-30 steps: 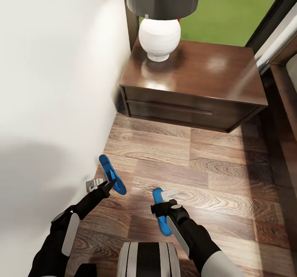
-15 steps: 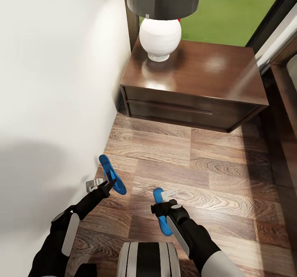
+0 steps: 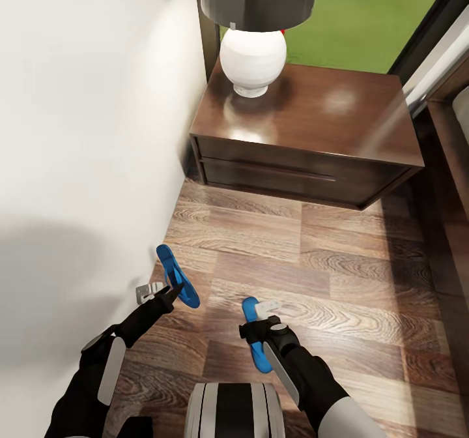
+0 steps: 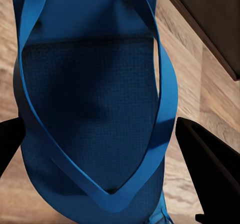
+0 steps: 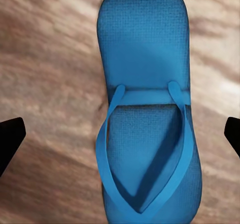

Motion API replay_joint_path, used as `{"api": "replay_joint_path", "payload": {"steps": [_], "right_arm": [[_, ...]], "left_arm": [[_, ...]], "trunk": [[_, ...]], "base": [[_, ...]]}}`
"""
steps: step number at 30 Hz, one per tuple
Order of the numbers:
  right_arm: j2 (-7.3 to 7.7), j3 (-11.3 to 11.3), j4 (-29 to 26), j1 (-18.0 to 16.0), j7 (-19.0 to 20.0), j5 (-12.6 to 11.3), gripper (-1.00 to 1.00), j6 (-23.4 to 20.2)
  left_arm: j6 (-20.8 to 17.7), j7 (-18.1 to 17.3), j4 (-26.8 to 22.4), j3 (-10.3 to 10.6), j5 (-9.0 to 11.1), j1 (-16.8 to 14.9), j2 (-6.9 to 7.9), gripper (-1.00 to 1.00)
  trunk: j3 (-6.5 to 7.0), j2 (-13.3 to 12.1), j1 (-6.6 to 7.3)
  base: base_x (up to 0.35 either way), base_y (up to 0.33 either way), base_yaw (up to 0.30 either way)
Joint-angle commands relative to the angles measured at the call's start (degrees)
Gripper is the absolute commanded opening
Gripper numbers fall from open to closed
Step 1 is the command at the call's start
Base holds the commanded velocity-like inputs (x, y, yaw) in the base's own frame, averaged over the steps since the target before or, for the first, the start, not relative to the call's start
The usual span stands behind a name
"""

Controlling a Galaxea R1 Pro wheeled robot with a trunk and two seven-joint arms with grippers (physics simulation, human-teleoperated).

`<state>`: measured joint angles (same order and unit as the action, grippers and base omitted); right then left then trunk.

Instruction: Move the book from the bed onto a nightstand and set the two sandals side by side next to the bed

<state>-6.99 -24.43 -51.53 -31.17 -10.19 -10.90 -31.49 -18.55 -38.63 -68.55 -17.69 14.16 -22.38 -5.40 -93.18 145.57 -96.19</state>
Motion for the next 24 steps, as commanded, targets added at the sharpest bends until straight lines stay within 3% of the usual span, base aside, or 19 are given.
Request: {"api": "replay_joint_path", "payload": {"steps": [1, 20, 24], "right_arm": [[0.04, -0.2, -0.1, 0.0, -0.5, -0.6, 1.0, -0.2], [0.05, 0.3, 0.1, 0.0, -0.6, -0.5, 1.0, -0.4], [0.05, 0.3, 0.1, 0.0, -3.1, -0.5, 1.0, -1.8]], "left_arm": [[-0.6, -0.2, 0.0, -0.2, 0.4, 0.0, -0.05, -1.0], [-0.6, -0.2, 0.0, -0.2, 0.4, 0.0, -0.05, -1.0], [-0.6, -0.3, 0.0, -0.2, 0.4, 0.0, -0.05, -1.0]], "trunk": [[-0.03, 0.0, 0.01], [-0.03, 0.0, 0.01], [-0.03, 0.0, 0.01]], "base": [[0.0, 0.0, 0.0], [0.0, 0.0, 0.0], [0.0, 0.0, 0.0]]}}
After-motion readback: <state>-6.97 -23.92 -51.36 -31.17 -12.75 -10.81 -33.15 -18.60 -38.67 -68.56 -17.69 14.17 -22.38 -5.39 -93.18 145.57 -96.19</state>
